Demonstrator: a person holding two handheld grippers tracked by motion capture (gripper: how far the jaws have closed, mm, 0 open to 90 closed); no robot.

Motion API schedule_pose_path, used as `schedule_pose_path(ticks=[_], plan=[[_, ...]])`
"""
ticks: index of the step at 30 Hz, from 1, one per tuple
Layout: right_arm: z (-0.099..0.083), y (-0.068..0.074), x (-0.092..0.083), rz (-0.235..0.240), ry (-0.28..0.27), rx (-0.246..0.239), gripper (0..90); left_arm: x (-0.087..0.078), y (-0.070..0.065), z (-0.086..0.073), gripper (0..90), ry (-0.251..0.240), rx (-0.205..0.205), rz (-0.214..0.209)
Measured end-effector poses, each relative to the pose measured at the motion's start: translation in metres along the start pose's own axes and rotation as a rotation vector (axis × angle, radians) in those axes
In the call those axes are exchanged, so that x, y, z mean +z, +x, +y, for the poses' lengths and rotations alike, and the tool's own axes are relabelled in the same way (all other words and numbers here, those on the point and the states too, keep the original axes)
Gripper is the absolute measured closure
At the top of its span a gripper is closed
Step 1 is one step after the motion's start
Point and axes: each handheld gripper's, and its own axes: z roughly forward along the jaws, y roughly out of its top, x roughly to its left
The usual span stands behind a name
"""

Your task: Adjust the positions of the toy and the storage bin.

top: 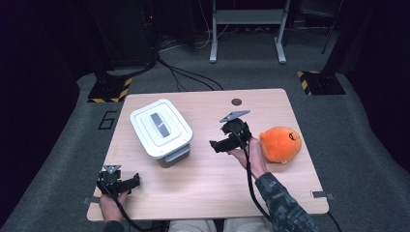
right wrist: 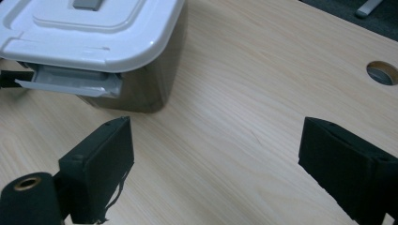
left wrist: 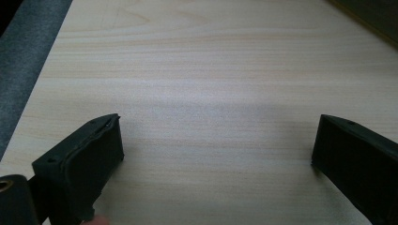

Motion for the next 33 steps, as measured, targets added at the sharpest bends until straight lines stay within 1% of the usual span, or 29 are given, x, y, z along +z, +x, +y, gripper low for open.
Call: schedule_pose_path(ticks=[2,3,5,8,12,13,14,16,19,20,24,25,26,27,28,32,33], plan=[[0.007,0.007,0.004,0.017,-0.003,-0.01,9.9,0.0,0.0,0.0,2.0,0.0,0.0,0.0],[0.007,0.007,0.004,0.017,-0.003,-0.01,9.9,0.0,0.0,0.0,2.0,-0.001,-0.001,-0.001],[0.012,0.011,0.007,0.028,-0.004,-0.026,10.0,0.0,0.0,0.0,2.0,0.0,0.0,0.0],[0.021,0.02,0.013,0.046,-0.006,-0.032,10.5,0.0,0.0,0.0,2.0,0.0,0.0,0.0],[0.027,0.025,0.02,0.058,-0.004,-0.038,11.1,0.0,0.0,0.0,2.0,0.0,0.001,0.0],[0.028,0.026,0.022,0.058,0.001,-0.037,11.0,0.0,0.0,0.0,2.0,0.0,0.001,0.0],[0.032,0.029,0.027,0.068,0.012,-0.038,11.0,0.0,0.0,0.0,2.0,0.0,0.001,0.0],[0.033,0.03,0.029,0.069,0.016,-0.031,10.9,0.0,0.0,0.0,2.0,0.0,0.001,0.0],[0.037,0.033,0.037,0.078,0.028,-0.032,10.5,0.0,0.0,0.0,2.0,0.0,0.001,0.0],[0.038,0.034,0.039,0.077,0.034,-0.024,10.2,0.0,0.0,0.0,2.0,0.0,0.001,0.0],[0.046,0.034,0.049,0.083,0.045,-0.025,9.5,0.0,0.0,0.0,2.2,-0.001,0.001,-0.001],[0.049,0.035,0.053,0.083,0.046,-0.012,10.0,0.0,0.0,0.0,2.3,-0.001,0.001,-0.001],[0.049,0.035,0.053,0.083,0.046,-0.012,10.0,0.0,0.0,0.0,2.3,-0.001,0.001,-0.001],[0.051,0.035,0.056,0.087,0.049,-0.008,10.6,0.0,0.0,0.0,2.3,-0.001,0.0,-0.001],[0.053,0.036,0.062,0.086,0.056,-0.01,12.1,0.0,0.0,0.0,2.3,-0.001,0.0,-0.001],[0.055,0.037,0.068,0.088,0.065,-0.004,13.8,0.0,0.0,0.0,2.3,-0.001,0.0,-0.001],[0.056,0.037,0.073,0.088,0.07,0.006,14.7,0.0,0.0,0.0,2.3,-0.001,0.001,-0.001]])
